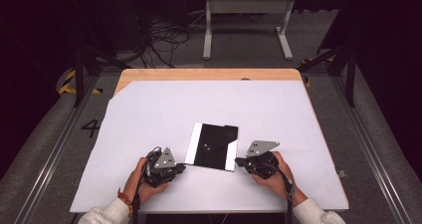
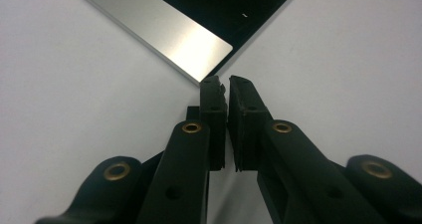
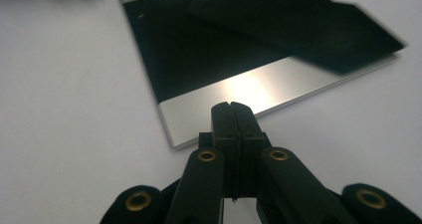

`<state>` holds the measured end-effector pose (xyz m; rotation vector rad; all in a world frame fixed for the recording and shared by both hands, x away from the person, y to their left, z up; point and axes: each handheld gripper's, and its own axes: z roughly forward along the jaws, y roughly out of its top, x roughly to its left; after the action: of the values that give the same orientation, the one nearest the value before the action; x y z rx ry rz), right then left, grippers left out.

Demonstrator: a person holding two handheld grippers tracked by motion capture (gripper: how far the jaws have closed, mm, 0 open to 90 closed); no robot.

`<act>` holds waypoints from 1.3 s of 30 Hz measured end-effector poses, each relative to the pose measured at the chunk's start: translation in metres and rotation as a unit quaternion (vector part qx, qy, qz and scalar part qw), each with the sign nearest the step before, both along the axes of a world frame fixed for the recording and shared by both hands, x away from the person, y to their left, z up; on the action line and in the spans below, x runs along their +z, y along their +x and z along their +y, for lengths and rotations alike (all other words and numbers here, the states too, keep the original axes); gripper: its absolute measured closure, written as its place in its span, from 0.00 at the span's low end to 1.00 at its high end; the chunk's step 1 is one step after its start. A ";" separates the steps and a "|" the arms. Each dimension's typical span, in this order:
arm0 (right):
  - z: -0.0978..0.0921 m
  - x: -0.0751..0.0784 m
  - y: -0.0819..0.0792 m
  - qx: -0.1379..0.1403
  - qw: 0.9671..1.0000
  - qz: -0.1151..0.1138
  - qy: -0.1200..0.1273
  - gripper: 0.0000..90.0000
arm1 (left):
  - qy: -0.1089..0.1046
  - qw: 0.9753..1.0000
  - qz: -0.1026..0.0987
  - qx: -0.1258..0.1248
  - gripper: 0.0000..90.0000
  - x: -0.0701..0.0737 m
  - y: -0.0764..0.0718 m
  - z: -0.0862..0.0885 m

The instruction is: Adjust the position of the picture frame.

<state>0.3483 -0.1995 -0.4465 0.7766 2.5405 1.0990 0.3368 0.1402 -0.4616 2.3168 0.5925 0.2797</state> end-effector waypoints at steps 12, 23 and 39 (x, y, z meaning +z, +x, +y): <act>-0.018 0.011 0.066 -0.080 0.995 -0.050 0.007 1.00 | -0.001 1.000 -0.003 0.017 0.94 -0.001 0.005 -0.005; 0.000 0.002 0.112 -0.098 0.994 -0.049 -0.014 1.00 | -0.002 0.999 -0.010 0.031 0.92 -0.002 0.008 -0.008; 0.005 -0.007 0.126 -0.097 0.995 -0.018 -0.022 1.00 | 0.008 0.999 -0.024 0.038 0.86 -0.001 0.015 -0.011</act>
<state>0.4743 -0.1944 -0.4539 0.9597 2.3908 0.9817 0.3523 0.1292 -0.4627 2.2998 0.6572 0.3746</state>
